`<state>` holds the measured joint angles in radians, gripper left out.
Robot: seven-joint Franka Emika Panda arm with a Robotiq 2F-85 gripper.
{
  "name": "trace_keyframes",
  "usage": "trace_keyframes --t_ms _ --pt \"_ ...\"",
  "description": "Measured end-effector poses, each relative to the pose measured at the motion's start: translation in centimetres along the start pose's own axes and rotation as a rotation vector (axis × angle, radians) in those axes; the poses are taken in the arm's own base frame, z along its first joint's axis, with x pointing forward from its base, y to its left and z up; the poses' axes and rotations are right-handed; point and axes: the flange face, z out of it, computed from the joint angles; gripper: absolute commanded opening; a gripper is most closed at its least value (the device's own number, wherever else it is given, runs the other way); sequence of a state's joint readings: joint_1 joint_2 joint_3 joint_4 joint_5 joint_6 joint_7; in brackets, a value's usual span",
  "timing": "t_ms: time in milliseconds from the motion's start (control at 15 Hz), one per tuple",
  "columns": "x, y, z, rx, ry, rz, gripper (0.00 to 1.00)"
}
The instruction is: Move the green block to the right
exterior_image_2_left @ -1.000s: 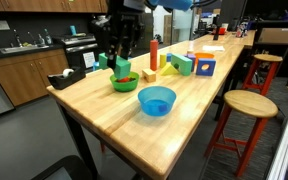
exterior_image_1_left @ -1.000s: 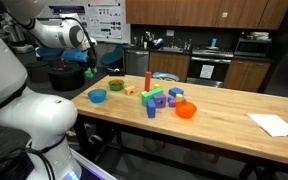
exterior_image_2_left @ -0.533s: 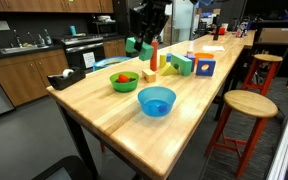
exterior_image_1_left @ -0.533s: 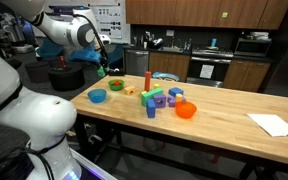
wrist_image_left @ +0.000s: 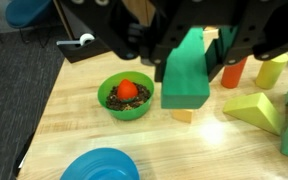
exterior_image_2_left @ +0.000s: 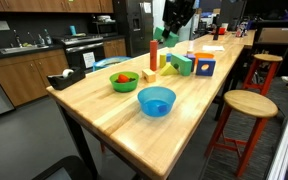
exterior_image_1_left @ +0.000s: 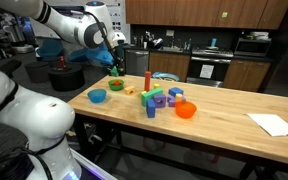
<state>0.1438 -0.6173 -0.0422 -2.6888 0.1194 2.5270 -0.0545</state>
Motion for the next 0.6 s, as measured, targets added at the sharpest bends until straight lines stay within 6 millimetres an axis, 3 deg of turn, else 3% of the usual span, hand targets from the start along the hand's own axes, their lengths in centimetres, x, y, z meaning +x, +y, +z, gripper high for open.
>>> trace_keyframes --t_ms 267,600 --pt "-0.8 3.5 -1.3 -0.033 0.024 -0.013 0.15" --pt "-2.0 4.5 -0.9 -0.054 -0.072 -0.118 0.15"
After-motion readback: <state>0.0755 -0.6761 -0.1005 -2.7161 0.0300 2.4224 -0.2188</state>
